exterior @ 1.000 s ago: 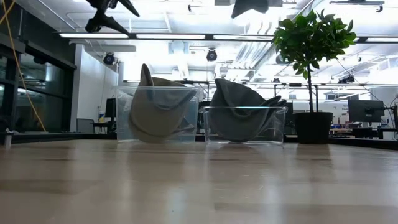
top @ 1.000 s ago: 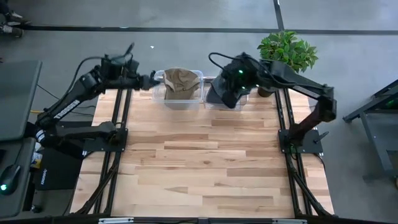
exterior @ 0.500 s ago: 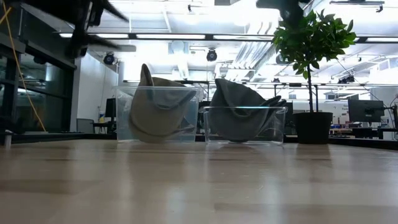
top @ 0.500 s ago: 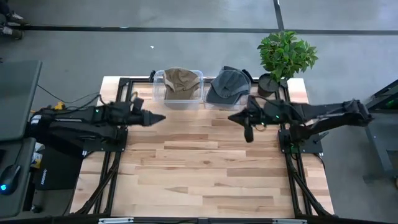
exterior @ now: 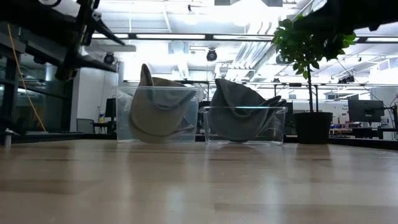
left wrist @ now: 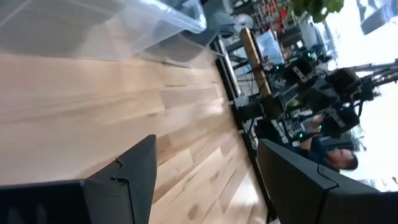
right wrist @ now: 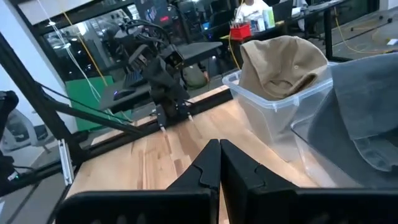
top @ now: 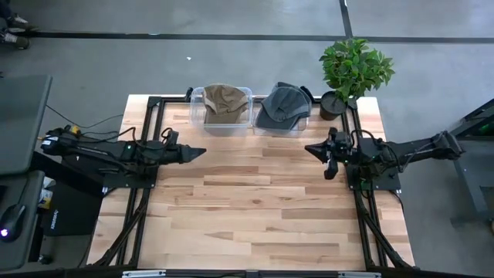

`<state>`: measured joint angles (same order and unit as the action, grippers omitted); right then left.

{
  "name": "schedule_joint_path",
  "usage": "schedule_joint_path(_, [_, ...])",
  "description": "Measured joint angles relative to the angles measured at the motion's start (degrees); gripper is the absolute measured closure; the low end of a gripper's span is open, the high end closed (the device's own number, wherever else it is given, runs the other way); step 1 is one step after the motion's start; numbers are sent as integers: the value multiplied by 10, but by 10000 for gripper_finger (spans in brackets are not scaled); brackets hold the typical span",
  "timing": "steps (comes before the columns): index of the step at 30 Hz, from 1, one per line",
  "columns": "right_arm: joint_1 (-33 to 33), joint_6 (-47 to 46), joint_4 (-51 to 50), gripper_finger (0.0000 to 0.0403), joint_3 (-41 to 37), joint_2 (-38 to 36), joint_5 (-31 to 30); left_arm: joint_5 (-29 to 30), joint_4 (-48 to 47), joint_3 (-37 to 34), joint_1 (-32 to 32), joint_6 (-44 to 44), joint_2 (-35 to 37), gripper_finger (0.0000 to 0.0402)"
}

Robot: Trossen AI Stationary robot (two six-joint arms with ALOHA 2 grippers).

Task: Pick & Place hat
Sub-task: Return to Home Position

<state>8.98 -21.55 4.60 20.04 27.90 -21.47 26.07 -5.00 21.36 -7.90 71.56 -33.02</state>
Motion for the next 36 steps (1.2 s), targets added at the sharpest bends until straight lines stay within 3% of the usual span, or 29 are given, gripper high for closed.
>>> schedule_joint_path(8, [-36, -1, 62, 403, -89, -65, 44, 16, 69, -76, 0, 28, 33, 165])
schedule_joint_path(20, [-114, -5, 68, 403, -148, -90, 115, 26, 93, -154, 0, 108, 53, 165])
schedule_joint_path(36, [-123, 24, 68, 402, -153, -89, 120, 0, 96, -168, 0, 33, 58, 165])
